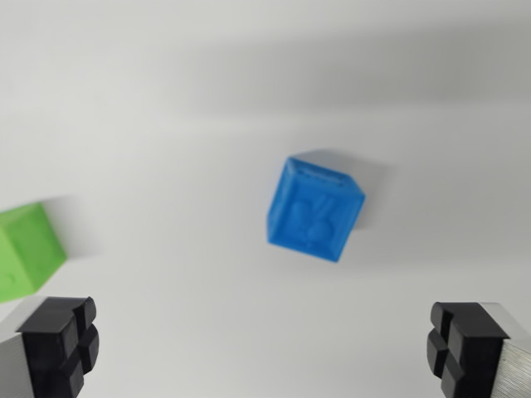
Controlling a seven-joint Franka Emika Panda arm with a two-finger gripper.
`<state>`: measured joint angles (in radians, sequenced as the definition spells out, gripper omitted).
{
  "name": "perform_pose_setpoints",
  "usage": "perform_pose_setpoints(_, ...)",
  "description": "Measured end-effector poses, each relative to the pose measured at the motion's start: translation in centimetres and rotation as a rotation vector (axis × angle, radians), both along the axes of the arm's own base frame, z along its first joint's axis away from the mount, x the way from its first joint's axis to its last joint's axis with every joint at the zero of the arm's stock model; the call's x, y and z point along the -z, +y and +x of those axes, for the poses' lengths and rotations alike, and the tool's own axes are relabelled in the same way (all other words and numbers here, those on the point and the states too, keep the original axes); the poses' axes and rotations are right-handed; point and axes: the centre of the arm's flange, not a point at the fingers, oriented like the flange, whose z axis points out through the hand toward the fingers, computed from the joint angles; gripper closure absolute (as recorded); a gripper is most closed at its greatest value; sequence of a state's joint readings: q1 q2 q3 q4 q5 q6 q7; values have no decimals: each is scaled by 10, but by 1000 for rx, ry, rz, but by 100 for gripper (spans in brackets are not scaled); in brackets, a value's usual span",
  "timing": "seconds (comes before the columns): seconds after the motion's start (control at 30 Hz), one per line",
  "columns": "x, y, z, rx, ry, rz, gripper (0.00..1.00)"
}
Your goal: Stack cube
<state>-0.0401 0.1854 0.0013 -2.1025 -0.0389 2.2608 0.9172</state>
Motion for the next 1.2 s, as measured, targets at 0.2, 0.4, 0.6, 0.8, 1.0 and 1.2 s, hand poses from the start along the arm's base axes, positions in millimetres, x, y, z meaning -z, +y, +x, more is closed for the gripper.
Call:
perform_pose_setpoints(0.2,18,-5,-6,32,-5,4,0)
perform_pose_setpoints(0.4,39,-10,-13,66,-7,7,0)
perform_pose_setpoints(0.6,61,-16,-20,103,-12,11,0)
perform_pose_setpoints(0.8,86,-23,-27,145,-17,16,0)
perform_pose_setpoints(1.0,111,-30,-36,189,-22,21,0)
perform_pose_setpoints(1.2,134,-35,-42,221,-25,23,0)
